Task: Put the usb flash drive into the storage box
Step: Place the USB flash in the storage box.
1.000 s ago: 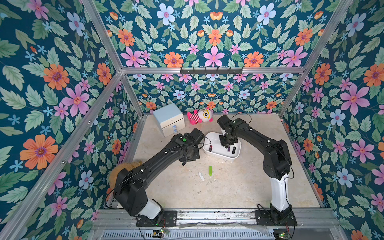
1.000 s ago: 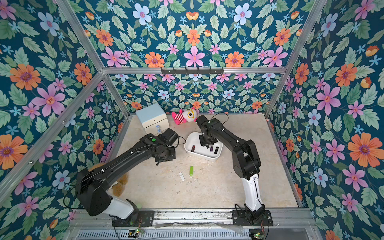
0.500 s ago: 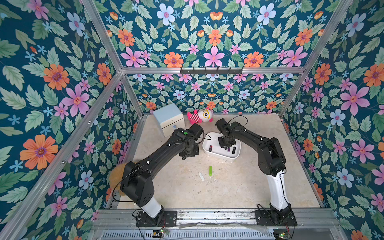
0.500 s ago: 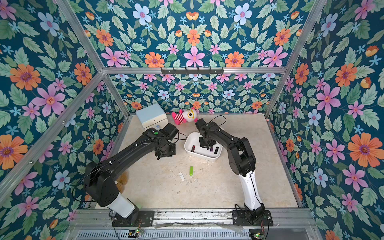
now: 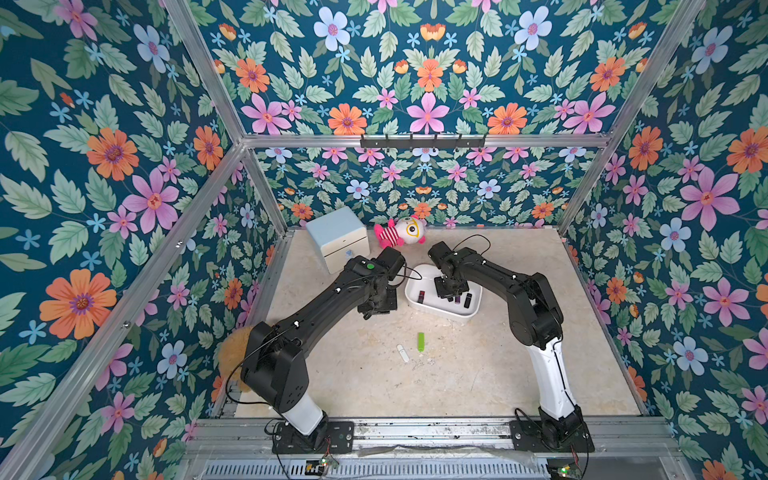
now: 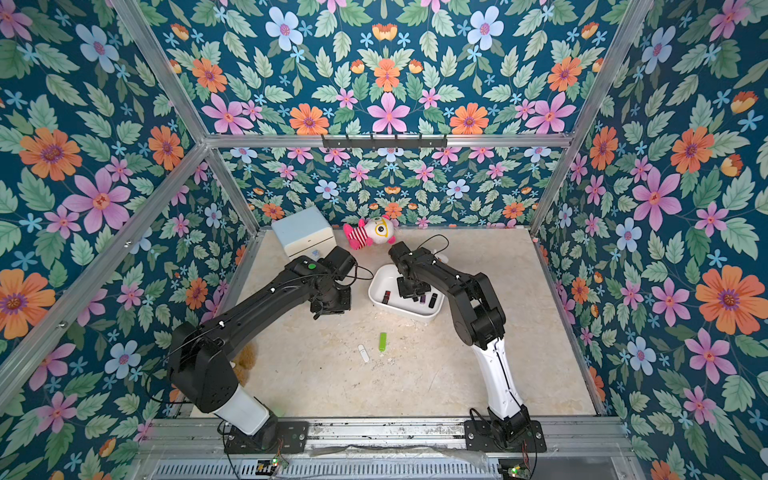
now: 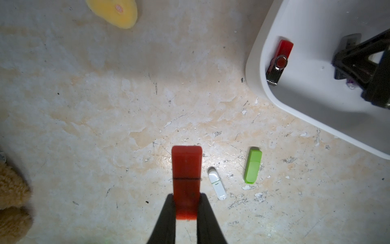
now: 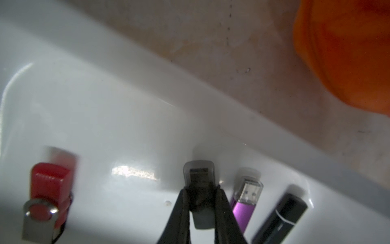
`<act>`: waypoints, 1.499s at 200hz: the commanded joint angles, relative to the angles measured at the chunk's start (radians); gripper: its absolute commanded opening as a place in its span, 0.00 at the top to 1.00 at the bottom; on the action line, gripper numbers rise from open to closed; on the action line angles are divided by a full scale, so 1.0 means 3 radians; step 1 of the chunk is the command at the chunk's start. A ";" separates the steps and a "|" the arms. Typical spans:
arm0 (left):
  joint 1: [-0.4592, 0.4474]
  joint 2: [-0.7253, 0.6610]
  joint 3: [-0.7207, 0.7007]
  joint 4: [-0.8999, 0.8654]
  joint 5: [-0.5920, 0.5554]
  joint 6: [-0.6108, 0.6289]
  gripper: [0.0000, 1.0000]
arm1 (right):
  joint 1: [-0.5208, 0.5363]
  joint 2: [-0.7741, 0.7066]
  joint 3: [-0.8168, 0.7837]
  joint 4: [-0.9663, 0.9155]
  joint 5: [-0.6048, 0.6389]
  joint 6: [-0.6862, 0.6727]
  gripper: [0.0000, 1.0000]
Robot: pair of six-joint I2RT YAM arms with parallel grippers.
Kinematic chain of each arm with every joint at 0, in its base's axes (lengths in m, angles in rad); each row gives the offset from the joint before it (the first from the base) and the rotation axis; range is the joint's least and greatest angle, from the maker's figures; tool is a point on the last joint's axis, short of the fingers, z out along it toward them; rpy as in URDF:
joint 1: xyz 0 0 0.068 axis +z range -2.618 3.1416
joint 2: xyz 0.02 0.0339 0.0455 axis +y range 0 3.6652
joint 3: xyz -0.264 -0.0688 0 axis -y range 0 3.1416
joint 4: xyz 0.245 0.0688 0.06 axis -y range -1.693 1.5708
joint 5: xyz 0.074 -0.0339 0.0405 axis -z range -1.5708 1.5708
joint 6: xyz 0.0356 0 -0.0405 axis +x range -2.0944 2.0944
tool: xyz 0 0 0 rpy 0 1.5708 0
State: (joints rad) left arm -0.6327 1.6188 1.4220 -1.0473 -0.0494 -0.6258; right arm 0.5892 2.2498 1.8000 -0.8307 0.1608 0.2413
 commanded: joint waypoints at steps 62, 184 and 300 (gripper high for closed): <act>0.0053 0.0178 0.0348 -0.0082 -0.0044 0.0196 1.00 | 0.0001 0.0005 -0.0063 -0.0034 0.0057 0.0060 0.64; 0.0064 0.0836 0.1228 -0.0136 0.0047 0.0622 1.00 | -0.0081 -0.0729 0.0015 -0.0198 0.0171 0.0259 0.54; 0.0033 0.1844 0.2051 0.0197 0.0432 0.1004 1.00 | -0.0635 -0.1889 -0.1350 -0.0239 0.0116 0.0743 0.50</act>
State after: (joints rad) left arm -0.6220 2.1338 2.0274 -1.0416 0.0399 -0.3634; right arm 0.4026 1.7050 1.4185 -0.8883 0.1810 0.4263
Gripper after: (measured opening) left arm 0.187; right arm 0.501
